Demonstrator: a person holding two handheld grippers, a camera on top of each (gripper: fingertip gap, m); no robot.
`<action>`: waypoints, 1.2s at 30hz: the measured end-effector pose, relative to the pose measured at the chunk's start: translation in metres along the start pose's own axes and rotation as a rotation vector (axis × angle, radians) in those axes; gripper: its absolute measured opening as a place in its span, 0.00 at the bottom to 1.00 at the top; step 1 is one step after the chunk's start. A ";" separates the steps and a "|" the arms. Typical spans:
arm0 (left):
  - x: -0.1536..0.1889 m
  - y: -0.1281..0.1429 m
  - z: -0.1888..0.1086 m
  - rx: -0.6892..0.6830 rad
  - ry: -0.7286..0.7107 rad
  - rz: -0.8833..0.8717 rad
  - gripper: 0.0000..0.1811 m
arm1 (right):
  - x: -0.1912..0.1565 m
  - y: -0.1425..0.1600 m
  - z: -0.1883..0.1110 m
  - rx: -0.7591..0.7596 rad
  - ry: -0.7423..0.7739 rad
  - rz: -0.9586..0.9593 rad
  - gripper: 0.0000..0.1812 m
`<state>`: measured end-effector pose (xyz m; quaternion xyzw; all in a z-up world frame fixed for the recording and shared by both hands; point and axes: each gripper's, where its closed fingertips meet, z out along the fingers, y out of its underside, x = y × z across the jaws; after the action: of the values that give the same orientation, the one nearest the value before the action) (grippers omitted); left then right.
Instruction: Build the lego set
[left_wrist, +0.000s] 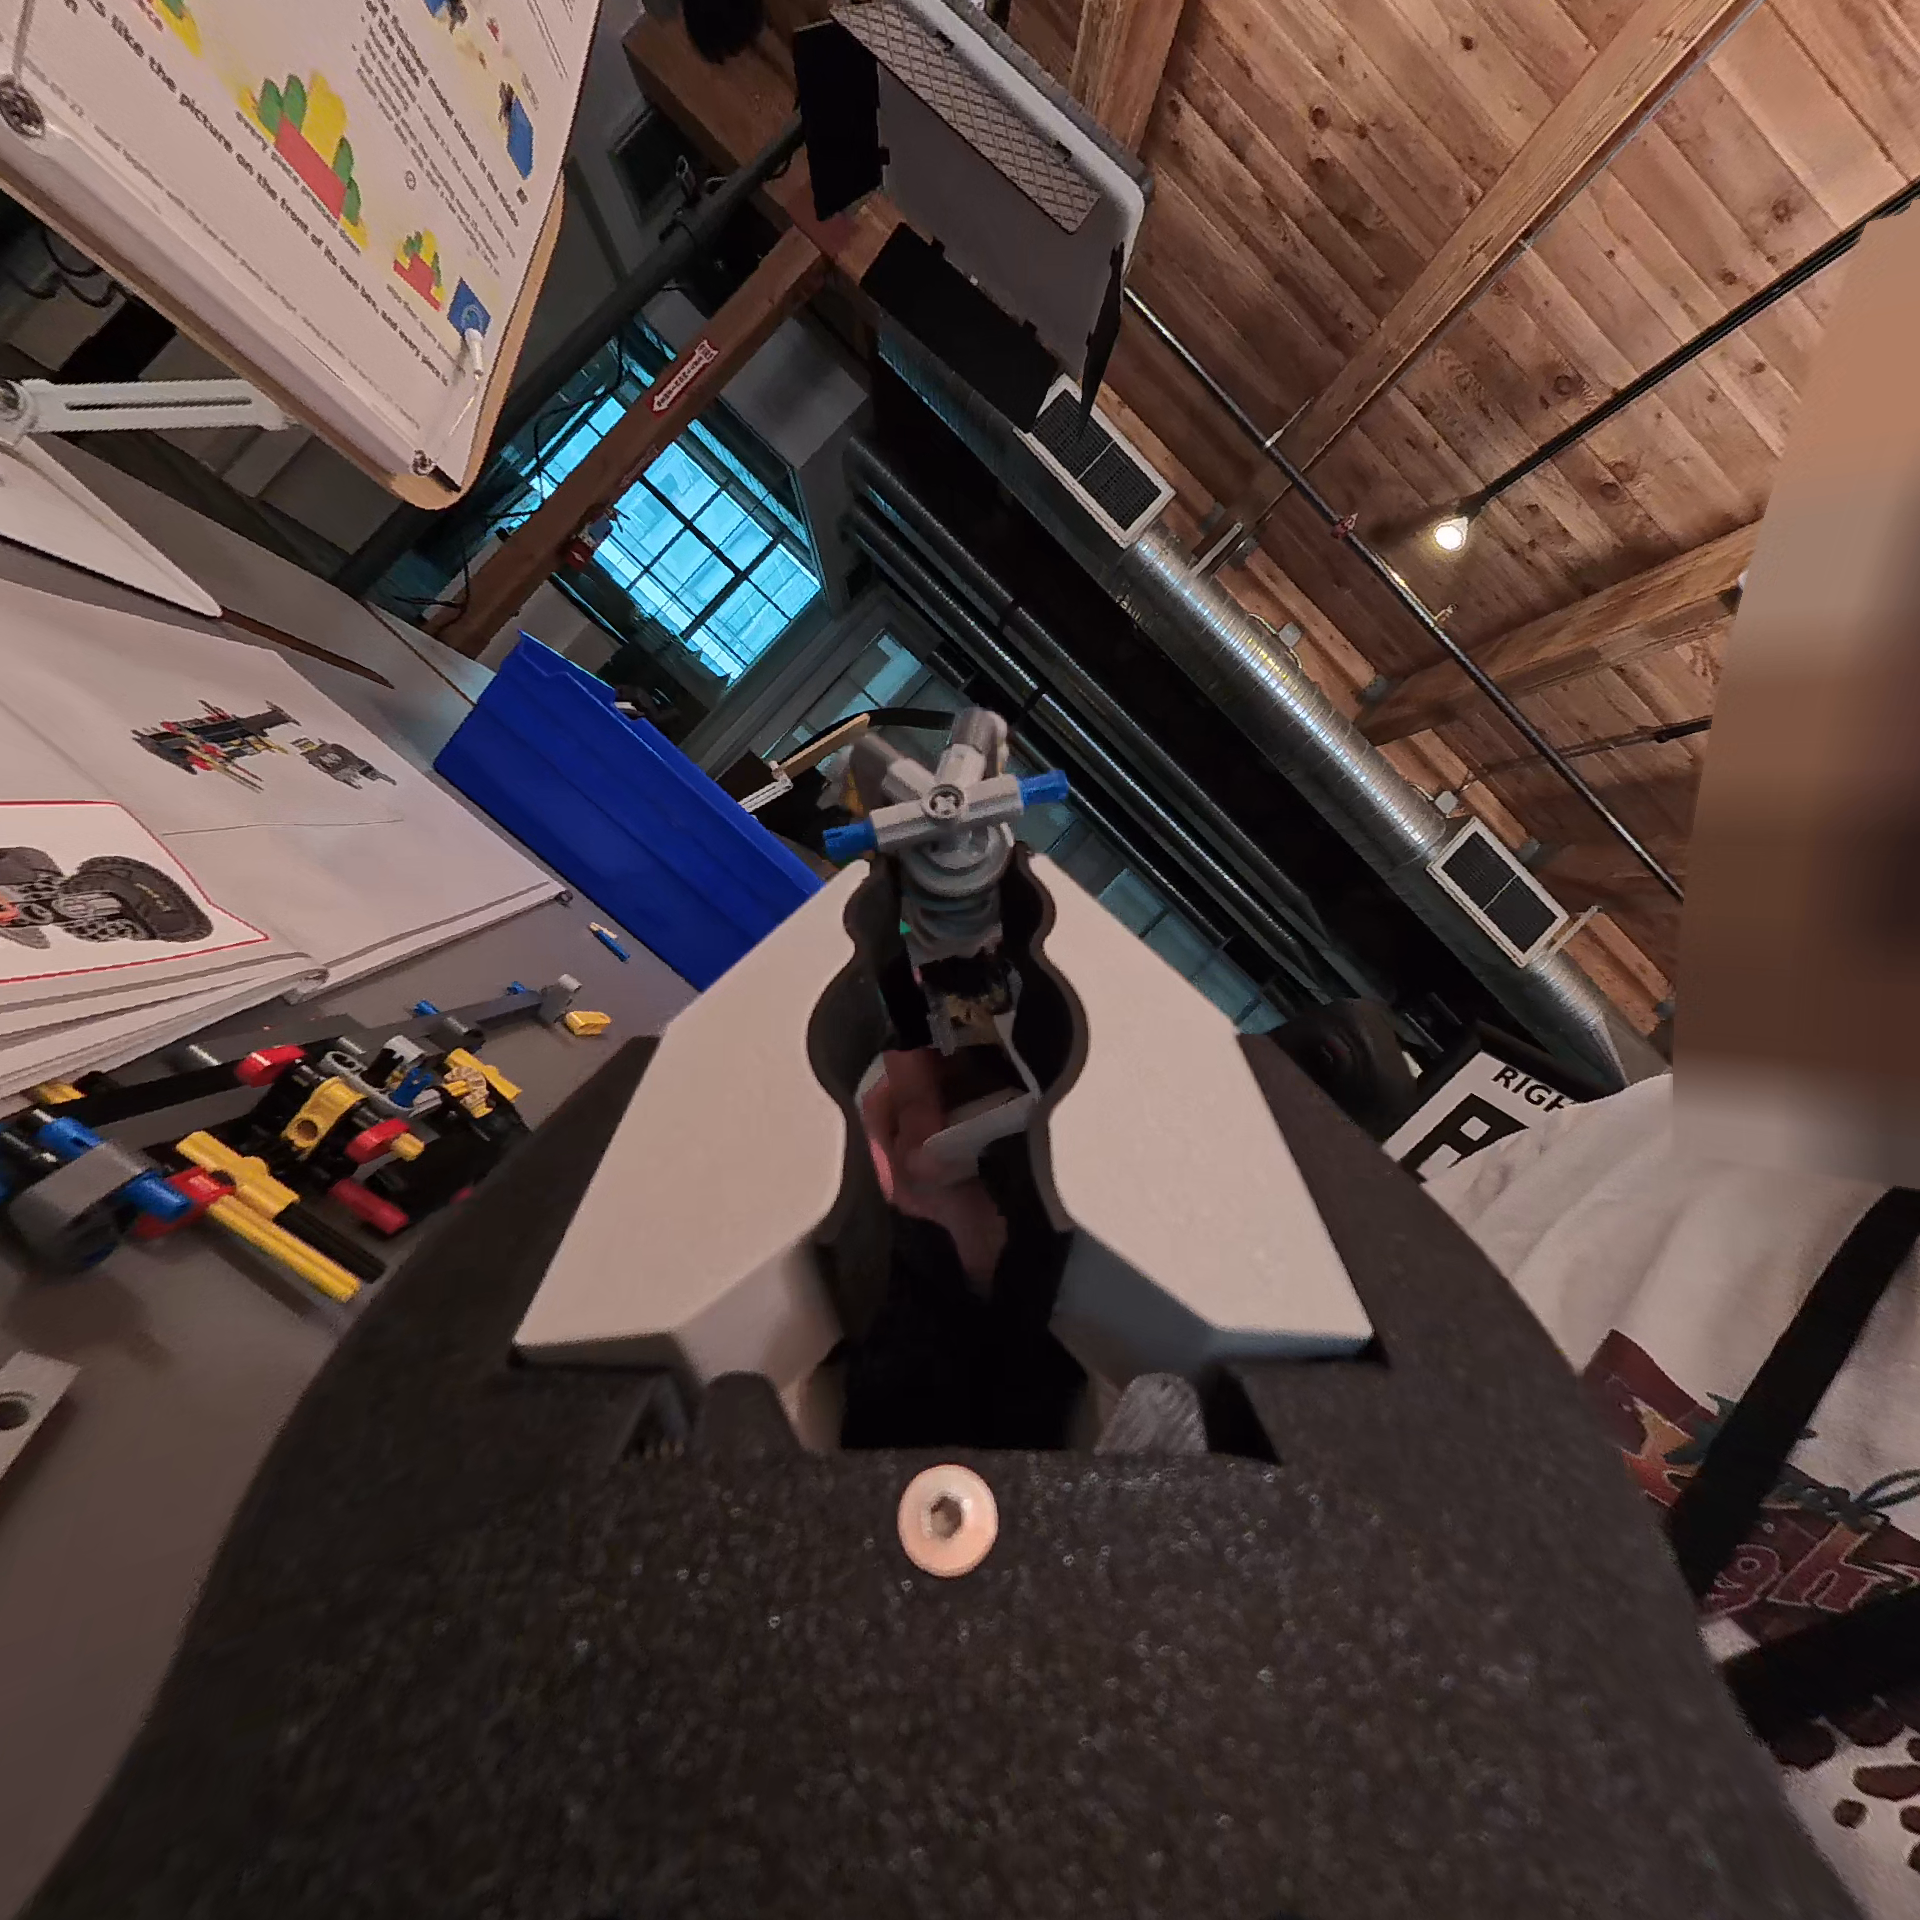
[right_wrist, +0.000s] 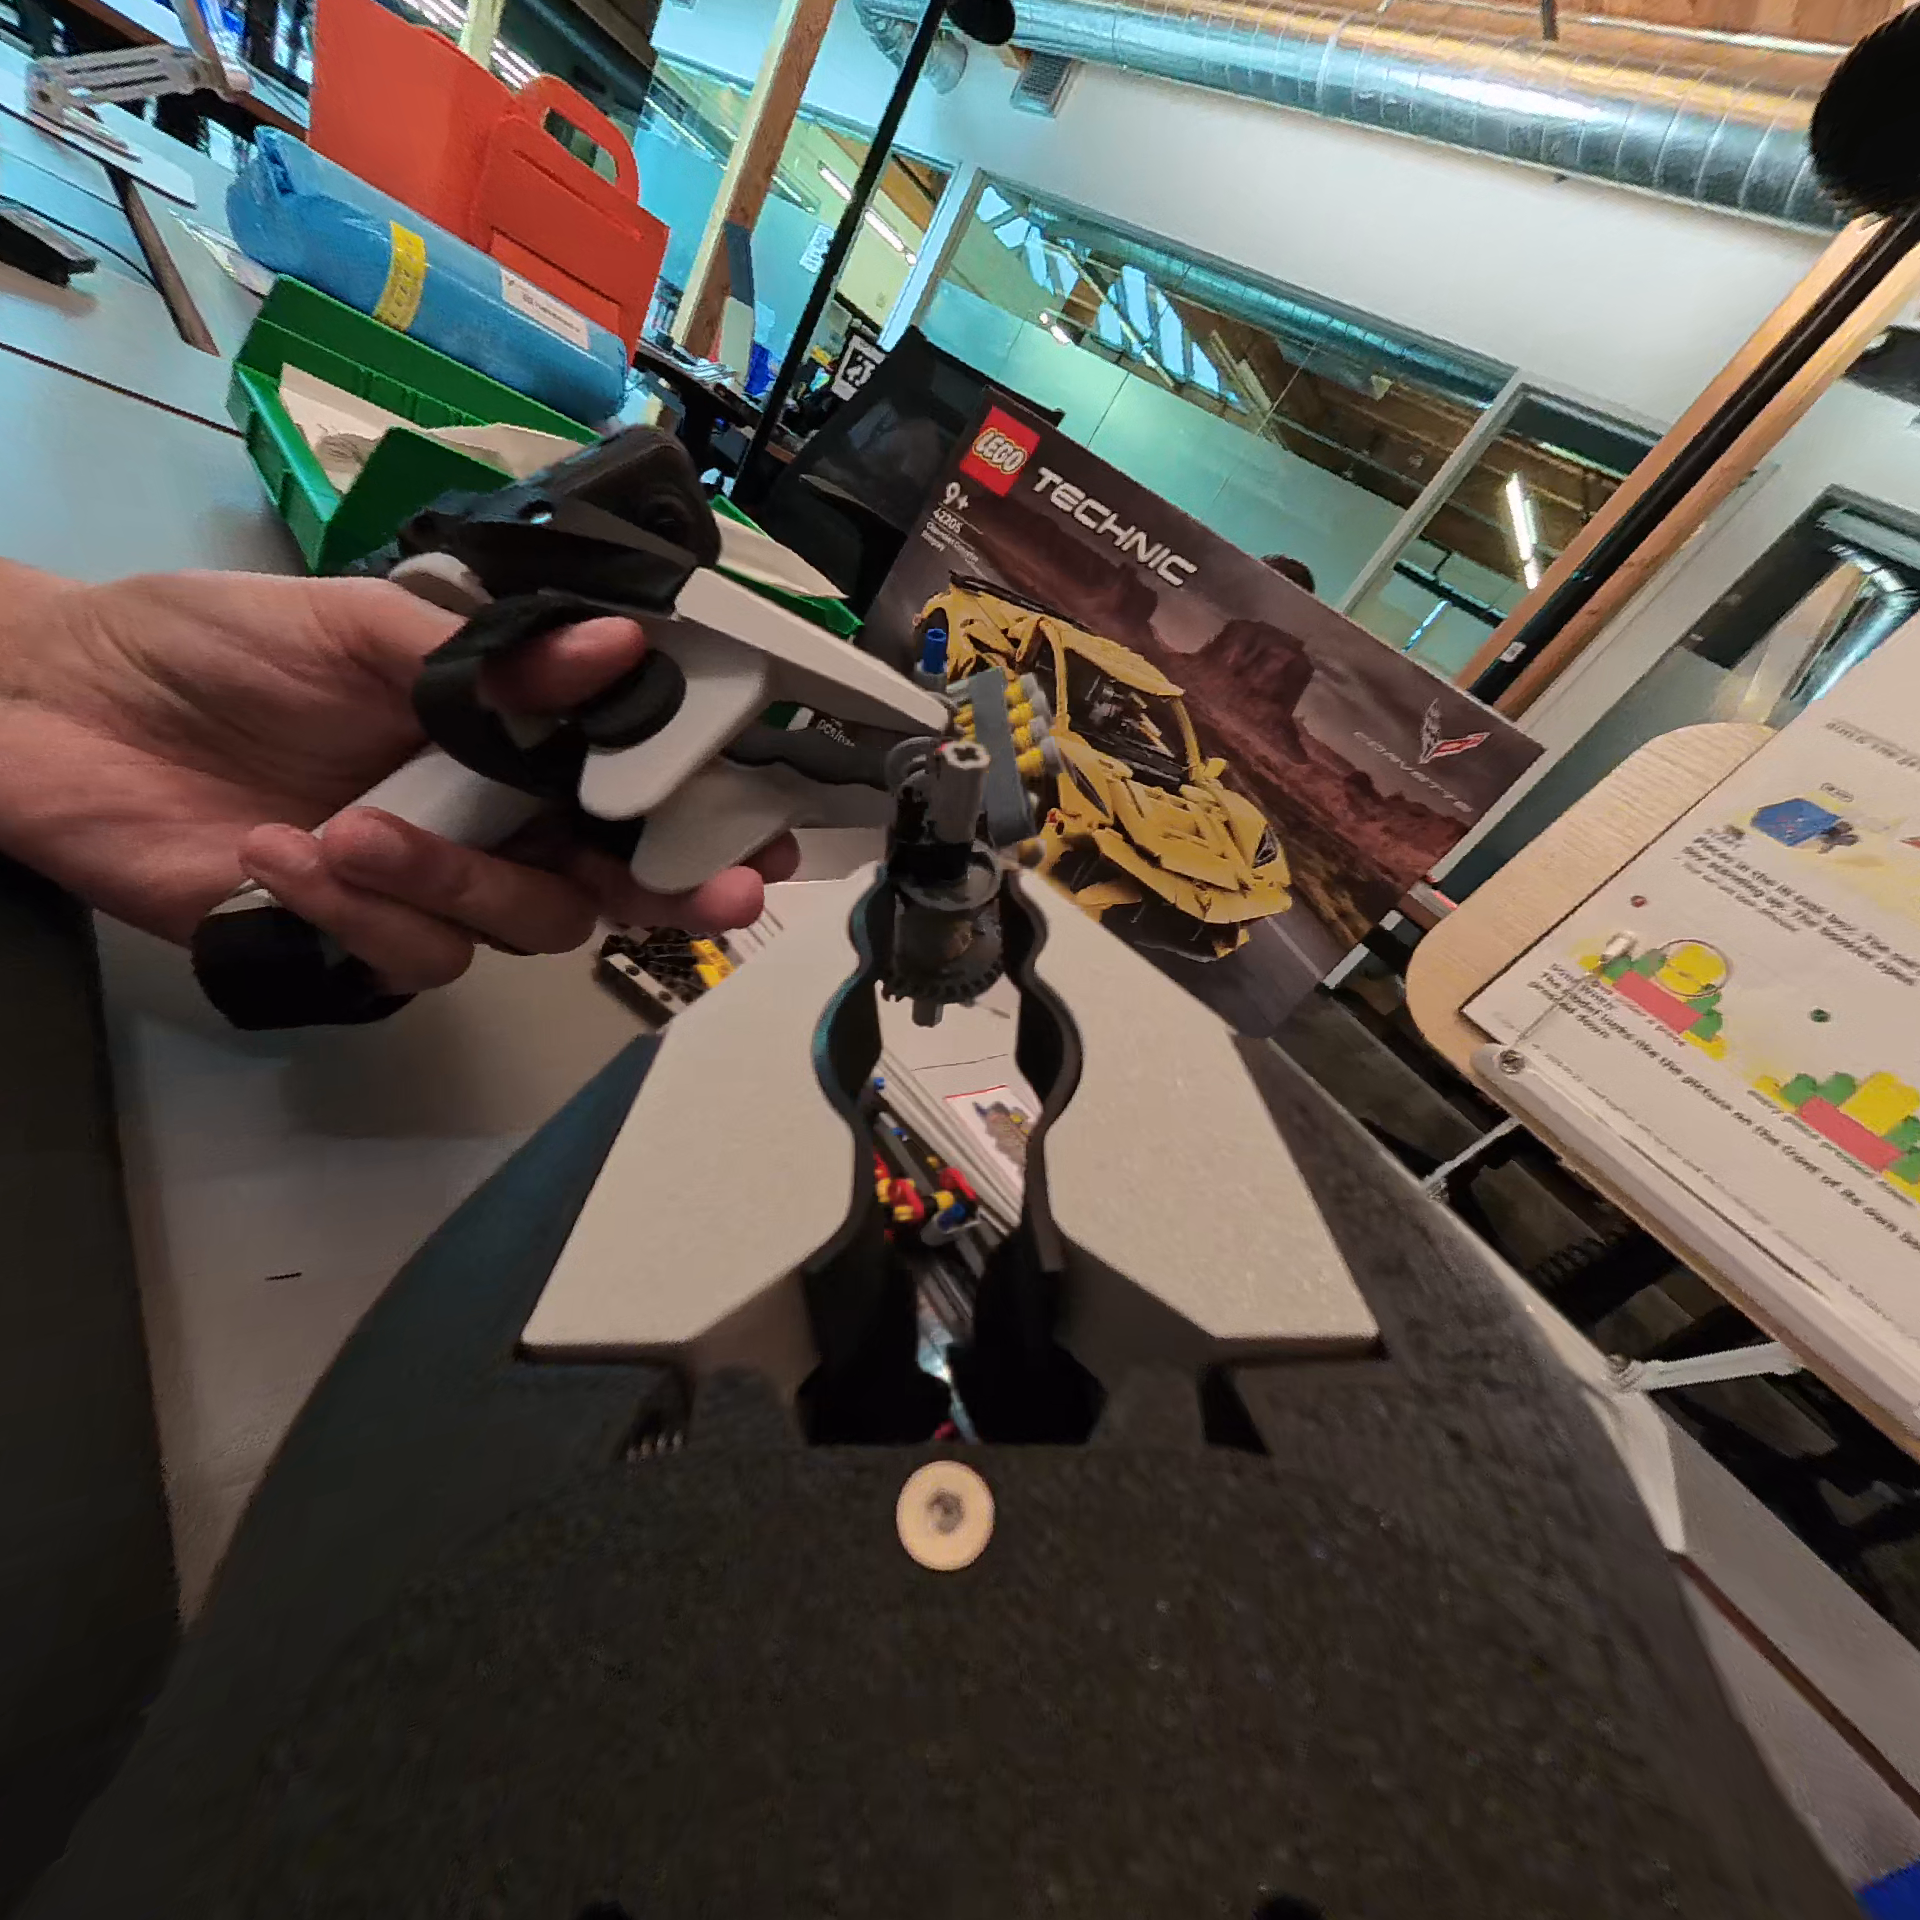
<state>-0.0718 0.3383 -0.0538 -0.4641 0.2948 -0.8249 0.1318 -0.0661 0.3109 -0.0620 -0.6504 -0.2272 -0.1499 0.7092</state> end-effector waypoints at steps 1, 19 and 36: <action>0.001 0.001 0.000 -0.002 0.008 -0.006 0.10 | -0.001 -0.001 -0.001 0.006 -0.007 -0.003 0.11; 0.013 0.006 0.000 -0.031 0.080 -0.025 0.09 | -0.021 -0.008 -0.007 0.064 -0.194 0.184 0.18; 0.020 -0.011 -0.008 0.052 0.168 -0.116 0.09 | -0.015 -0.011 -0.012 0.084 -0.312 0.465 0.15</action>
<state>-0.0884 0.3401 -0.0360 -0.4058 0.2559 -0.8746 0.0707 -0.0829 0.2968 -0.0611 -0.6702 -0.1844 0.1281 0.7074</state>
